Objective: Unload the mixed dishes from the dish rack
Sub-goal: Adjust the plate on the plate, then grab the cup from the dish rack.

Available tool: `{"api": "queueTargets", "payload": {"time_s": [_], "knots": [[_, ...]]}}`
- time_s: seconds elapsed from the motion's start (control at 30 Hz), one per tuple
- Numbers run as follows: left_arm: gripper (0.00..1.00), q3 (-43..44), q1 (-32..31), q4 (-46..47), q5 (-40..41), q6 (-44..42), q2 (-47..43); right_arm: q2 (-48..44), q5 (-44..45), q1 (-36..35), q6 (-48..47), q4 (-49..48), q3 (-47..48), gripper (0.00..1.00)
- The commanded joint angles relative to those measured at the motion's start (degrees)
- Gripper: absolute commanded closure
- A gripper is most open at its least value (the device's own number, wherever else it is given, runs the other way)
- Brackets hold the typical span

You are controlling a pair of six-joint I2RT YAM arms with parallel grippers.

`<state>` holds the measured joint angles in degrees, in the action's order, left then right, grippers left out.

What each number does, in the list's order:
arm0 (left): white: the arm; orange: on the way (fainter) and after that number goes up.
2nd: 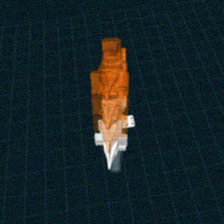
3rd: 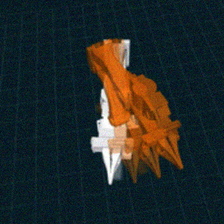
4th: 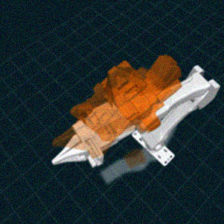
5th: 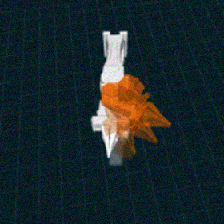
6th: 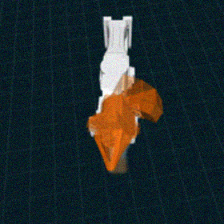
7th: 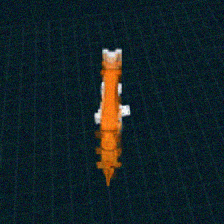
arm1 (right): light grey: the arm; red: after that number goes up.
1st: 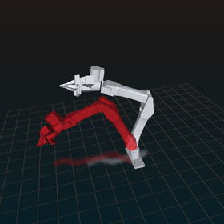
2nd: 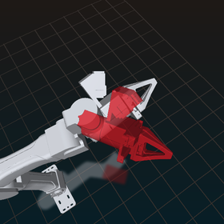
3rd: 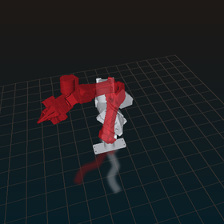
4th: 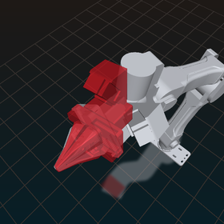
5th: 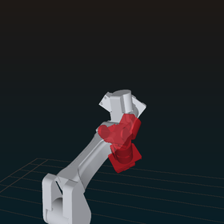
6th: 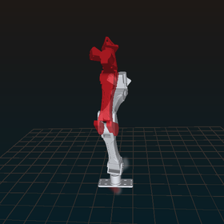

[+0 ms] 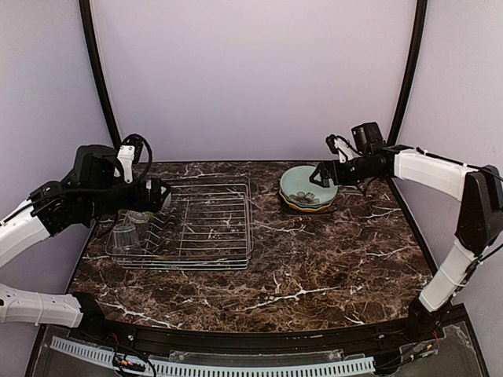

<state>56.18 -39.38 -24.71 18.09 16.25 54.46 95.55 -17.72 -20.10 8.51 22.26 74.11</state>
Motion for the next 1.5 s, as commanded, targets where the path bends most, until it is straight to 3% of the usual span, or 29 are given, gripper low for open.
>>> {"api": "queueTargets", "payload": {"time_s": [0.0, 0.23, 0.5, 0.67, 1.0, 1.47], "knots": [[0.01, 1.49, 0.29, -14.45, 4.19, 7.61, -4.36, -4.98, 1.87, 1.29, -0.45, -2.01, -1.18, 0.01], [0.01, 0.53, 0.28, -28.75, 11.24, 17.79, -10.73, -13.80, 4.24, 3.05, 1.87, -8.41, -7.72, 0.01], [0.01, 0.22, 0.40, -38.63, 16.36, 24.39, -7.76, -19.25, -2.20, 3.31, 4.32, -12.88, -12.49, 0.01], [0.01, -0.08, 2.46, -37.86, 14.94, 23.79, -5.11, -21.71, -4.42, 3.32, 6.25, -15.46, -17.59, 0.01], [0.03, -4.25, 10.89, -29.33, 2.75, 18.64, -1.76, -25.67, -5.57, 3.33, 5.70, -15.78, -21.96, 0.01], [0.11, -9.59, 12.92, -23.56, 0.15, 18.20, 2.10, -26.32, -4.08, 3.35, 7.10, -15.18, -22.16, 0.01]]}}
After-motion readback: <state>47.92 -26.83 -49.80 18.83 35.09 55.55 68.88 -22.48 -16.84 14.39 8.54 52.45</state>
